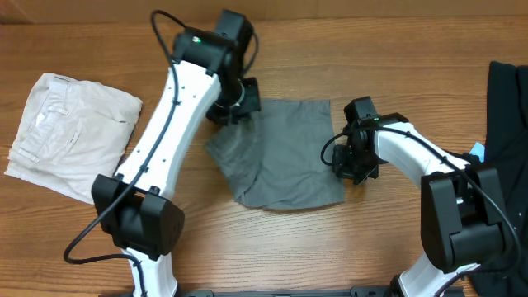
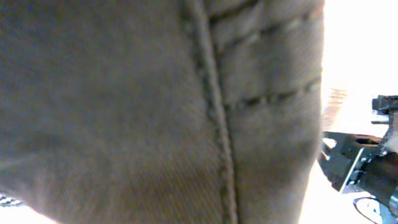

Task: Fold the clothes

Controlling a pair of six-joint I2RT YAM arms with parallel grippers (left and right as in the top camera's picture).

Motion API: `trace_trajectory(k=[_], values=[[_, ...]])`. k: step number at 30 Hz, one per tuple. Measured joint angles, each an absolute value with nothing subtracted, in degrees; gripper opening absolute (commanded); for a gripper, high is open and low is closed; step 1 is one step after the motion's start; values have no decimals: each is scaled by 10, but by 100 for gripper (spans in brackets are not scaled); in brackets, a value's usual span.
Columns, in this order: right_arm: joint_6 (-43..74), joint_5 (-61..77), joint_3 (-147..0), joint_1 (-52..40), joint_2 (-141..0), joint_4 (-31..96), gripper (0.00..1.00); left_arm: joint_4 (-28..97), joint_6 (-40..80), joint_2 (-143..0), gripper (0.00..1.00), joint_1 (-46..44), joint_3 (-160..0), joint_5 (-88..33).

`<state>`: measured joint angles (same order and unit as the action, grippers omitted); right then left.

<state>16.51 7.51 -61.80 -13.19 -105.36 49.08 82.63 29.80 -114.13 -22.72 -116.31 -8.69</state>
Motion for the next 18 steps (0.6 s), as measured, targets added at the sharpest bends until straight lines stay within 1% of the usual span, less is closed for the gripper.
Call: trace_trajectory(k=[8, 9, 11, 12, 13, 14, 18], values=[[165, 77, -617, -133, -1053, 488, 20, 770, 323, -1141, 8, -275, -1117, -89], [165, 77, -617, -133, -1053, 488, 20, 766, 326, -1141, 11, -279, -1114, -90], [165, 77, -617, -133, -1053, 488, 20, 760, 328, -1141, 21, -288, -1110, -92], [165, 77, -617, -133, -1053, 488, 20, 757, 329, -1141, 24, -291, -1110, -92], [165, 77, -617, -133, -1053, 488, 20, 753, 331, -1141, 35, -295, -1110, -93], [165, 77, -617, -133, -1053, 488, 20, 748, 331, -1141, 39, -297, -1110, -94], [165, 77, -617, -133, -1053, 487, 20, 728, 329, -1141, 41, -304, -1110, -113]])
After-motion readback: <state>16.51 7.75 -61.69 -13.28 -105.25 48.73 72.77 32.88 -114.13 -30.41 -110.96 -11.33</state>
